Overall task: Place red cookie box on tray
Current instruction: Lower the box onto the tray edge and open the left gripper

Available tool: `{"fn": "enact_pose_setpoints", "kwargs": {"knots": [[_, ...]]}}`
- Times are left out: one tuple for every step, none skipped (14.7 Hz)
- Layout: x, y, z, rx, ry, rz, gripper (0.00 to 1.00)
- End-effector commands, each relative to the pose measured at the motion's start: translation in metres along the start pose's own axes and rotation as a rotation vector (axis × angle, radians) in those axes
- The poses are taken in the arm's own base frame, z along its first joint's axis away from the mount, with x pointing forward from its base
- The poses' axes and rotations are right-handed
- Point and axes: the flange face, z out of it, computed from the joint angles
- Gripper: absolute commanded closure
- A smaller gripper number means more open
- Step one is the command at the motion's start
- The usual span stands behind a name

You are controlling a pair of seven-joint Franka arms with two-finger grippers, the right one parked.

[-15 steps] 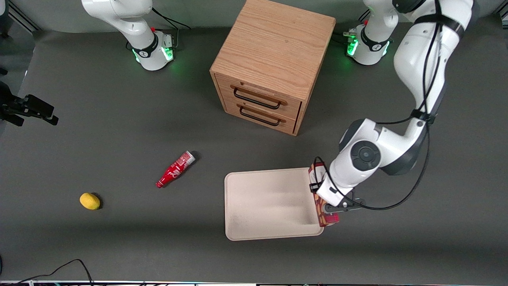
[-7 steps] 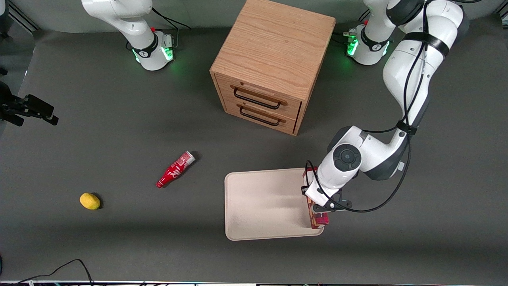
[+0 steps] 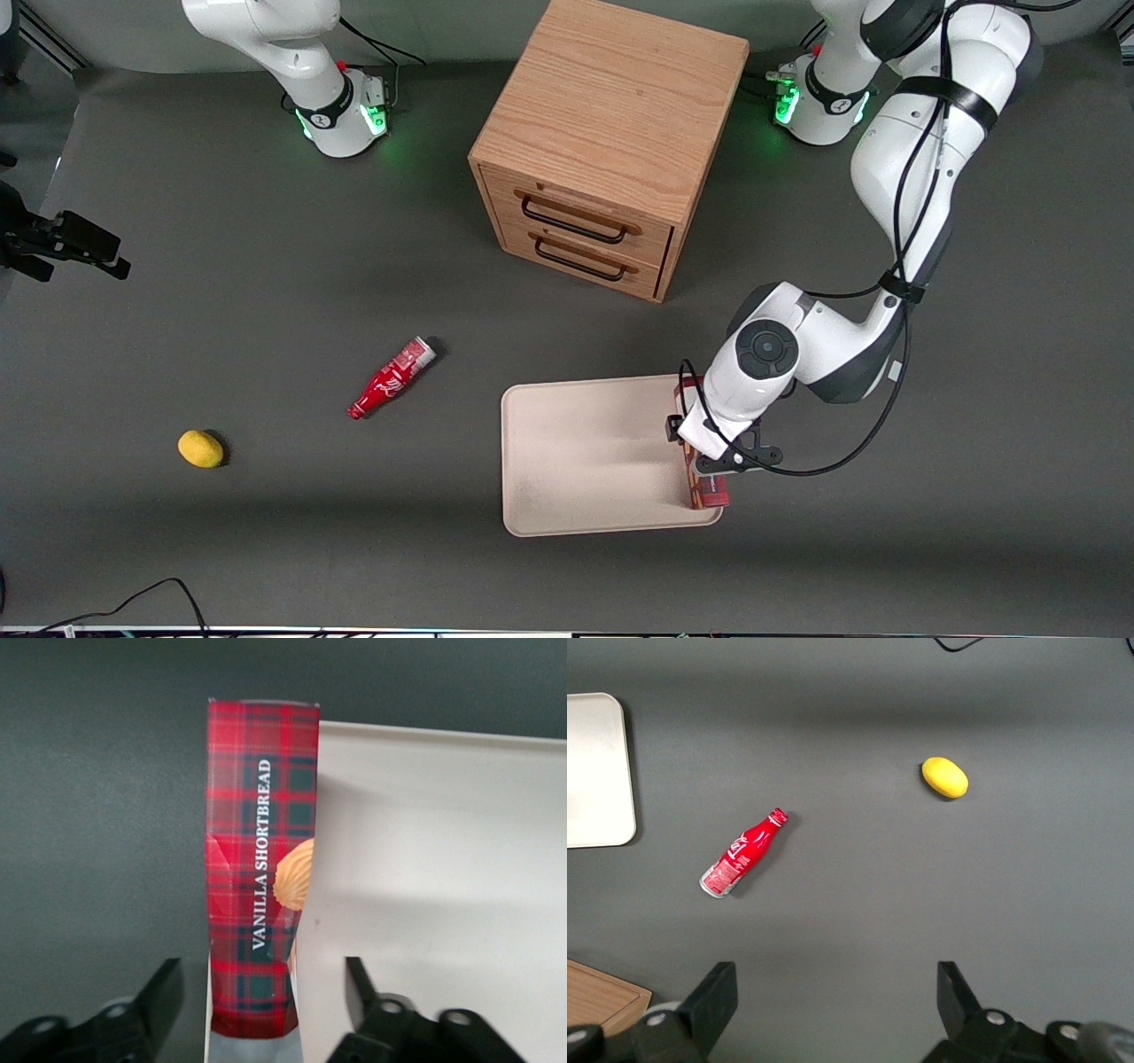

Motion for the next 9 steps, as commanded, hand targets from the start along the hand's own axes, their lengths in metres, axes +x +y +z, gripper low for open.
{"fn": "enact_pose_setpoints", "kwargs": {"knots": [[0.003, 0.003, -0.043, 0.049, 0.016, -0.022, 0.0], [0.0, 0.007, -0.064, 0.056, 0.008, -0.014, 0.0], [0.0, 0.006, -0.085, 0.074, 0.006, -0.007, 0.0], [-0.001, 0.005, -0.109, 0.085, 0.004, -0.017, 0.0], [-0.003, 0.003, -0.138, 0.078, -0.011, -0.042, 0.0], [-0.006, 0.001, -0.171, 0.073, -0.022, -0.043, 0.0], [-0.011, -0.003, -0.198, 0.077, -0.05, -0.029, 0.0], [-0.011, -0.016, -0.225, 0.082, -0.078, -0.026, 0.0], [-0.008, -0.038, -0.255, 0.08, -0.095, -0.025, 0.0]]}}
